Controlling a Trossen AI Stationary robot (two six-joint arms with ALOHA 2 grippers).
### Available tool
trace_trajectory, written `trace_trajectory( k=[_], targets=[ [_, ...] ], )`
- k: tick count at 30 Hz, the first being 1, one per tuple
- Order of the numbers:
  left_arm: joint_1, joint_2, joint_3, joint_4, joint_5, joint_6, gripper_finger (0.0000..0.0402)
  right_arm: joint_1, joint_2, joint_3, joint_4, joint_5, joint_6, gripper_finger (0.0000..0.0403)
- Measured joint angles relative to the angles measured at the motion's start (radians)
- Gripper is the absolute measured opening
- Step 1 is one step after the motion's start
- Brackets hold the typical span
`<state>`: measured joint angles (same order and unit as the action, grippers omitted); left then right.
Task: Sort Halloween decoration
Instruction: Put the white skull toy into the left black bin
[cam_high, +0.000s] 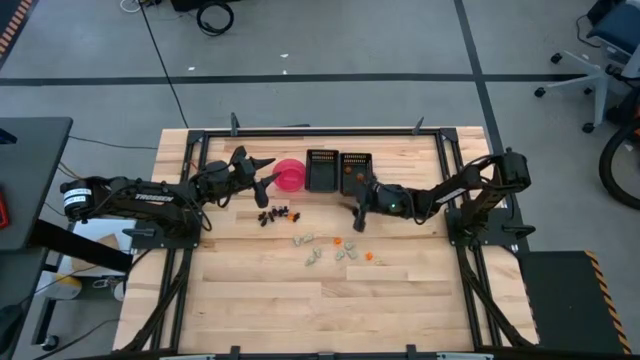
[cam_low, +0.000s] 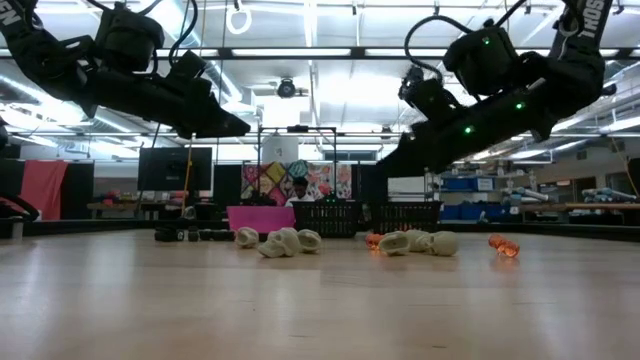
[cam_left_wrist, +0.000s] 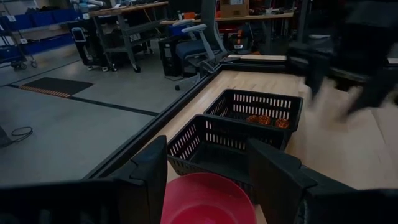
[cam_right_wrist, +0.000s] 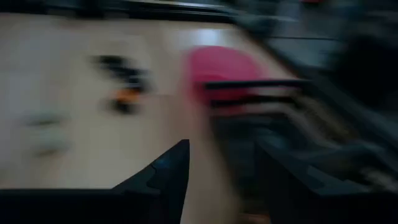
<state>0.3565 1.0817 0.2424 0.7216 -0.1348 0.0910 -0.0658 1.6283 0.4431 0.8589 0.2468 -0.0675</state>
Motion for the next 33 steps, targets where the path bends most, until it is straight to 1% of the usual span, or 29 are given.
trace_trajectory(
  k=[1, 4, 7, 10, 16, 21, 25, 30, 33],
  targets=[
    [0.0, 0.0, 0.0, 0.0, 0.0, 0.001, 0.0189, 0.004, 0.0, 0.0, 0.0, -0.054, 0.007, 0.018],
    [0.0, 0.0, 0.0, 0.009, 0.0, 0.002, 0.0189, 0.014, 0.0, 0.0, 0.0, -0.15, 0.052, 0.0179],
    [0.0, 0.0, 0.0, 0.009, 0.0, 0.001, 0.0189, 0.028, 0.002, 0.0, -0.002, -0.2, 0.106, 0.0181],
    [0.0, 0.0, 0.0, 0.01, 0.0, 0.001, 0.0189, 0.053, 0.005, 0.0, -0.012, -0.227, 0.125, 0.0188],
    [0.0, 0.0, 0.0, 0.016, 0.0, -0.003, 0.0189, 0.095, 0.005, 0.0, -0.01, -0.23, 0.141, 0.022],
    [0.0, 0.0, 0.0, 0.015, 0.0, -0.025, 0.0189, 0.127, 0.005, 0.001, -0.056, -0.226, 0.191, 0.0245],
    [0.0, 0.0, 0.0, 0.016, 0.0, -0.025, 0.0189, 0.179, 0.006, 0.002, -0.092, -0.174, 0.193, 0.0247],
    [0.0, 0.0, 0.0, 0.021, 0.0, -0.025, 0.0189, 0.223, 0.006, 0.047, -0.256, -0.116, 0.204, 0.0241],
    [0.0, 0.0, 0.0, 0.021, 0.0, -0.025, 0.0189, 0.23, 0.006, 0.055, -0.29, -0.096, 0.207, 0.0241]
  ],
)
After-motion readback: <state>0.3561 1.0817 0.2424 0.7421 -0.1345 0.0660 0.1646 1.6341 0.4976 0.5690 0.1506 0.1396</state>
